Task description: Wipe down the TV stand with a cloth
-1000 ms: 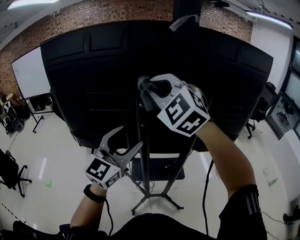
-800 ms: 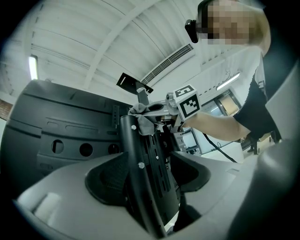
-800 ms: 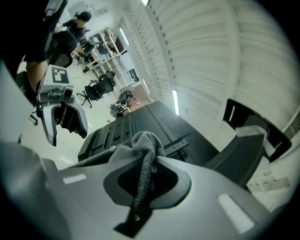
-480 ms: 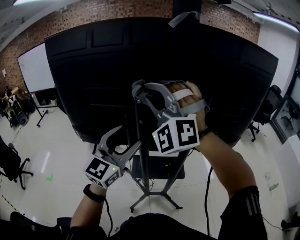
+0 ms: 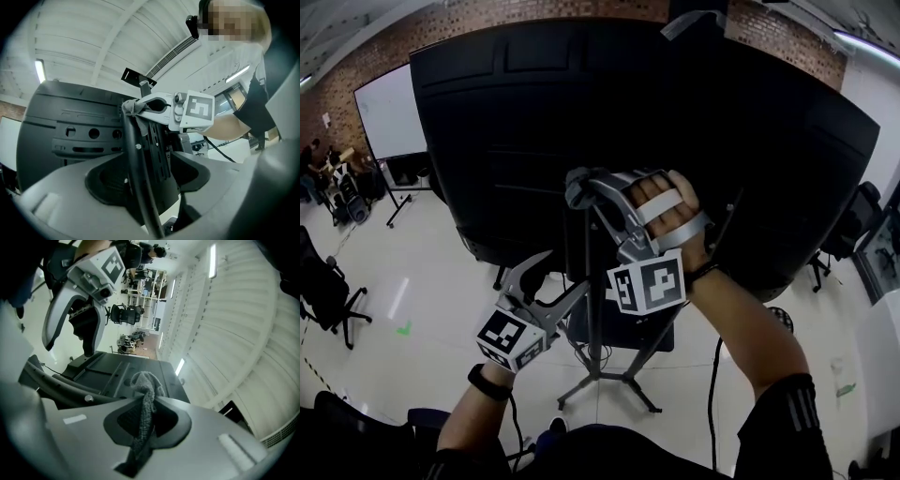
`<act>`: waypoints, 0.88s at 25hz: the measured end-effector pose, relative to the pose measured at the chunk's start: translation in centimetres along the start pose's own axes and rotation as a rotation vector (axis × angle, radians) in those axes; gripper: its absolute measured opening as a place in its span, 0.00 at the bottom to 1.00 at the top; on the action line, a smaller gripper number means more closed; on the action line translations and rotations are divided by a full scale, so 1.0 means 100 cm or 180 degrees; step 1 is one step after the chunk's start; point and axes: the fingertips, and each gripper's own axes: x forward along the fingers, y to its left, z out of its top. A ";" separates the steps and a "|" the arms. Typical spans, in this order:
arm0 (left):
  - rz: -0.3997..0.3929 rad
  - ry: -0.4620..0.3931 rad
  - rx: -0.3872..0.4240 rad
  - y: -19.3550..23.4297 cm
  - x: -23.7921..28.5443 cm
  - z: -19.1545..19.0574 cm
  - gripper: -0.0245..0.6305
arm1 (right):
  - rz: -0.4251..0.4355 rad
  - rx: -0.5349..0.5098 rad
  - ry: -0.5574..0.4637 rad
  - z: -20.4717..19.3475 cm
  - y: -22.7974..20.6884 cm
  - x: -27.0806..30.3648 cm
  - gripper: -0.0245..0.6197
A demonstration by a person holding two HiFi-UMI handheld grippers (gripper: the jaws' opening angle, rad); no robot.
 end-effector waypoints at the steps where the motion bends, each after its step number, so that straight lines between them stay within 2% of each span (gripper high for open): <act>1: 0.0028 0.0023 -0.0018 0.000 -0.001 -0.007 0.50 | 0.0019 0.0017 -0.0032 0.001 0.004 -0.002 0.07; 6: 0.0128 0.0111 -0.0102 -0.003 -0.007 -0.029 0.50 | 0.0328 0.0075 -0.0156 0.007 0.043 -0.004 0.07; 9: 0.0124 0.0177 -0.0115 -0.006 -0.007 -0.036 0.50 | 0.0399 0.0193 -0.0163 0.008 0.059 -0.005 0.07; 15: 0.0040 0.0246 -0.0211 -0.009 -0.013 -0.050 0.50 | 0.0631 0.1014 -0.0131 0.012 0.077 -0.010 0.07; 22: -0.0134 0.0259 -0.0372 -0.006 -0.025 -0.067 0.50 | 0.0592 0.1328 0.0072 0.014 0.089 -0.012 0.07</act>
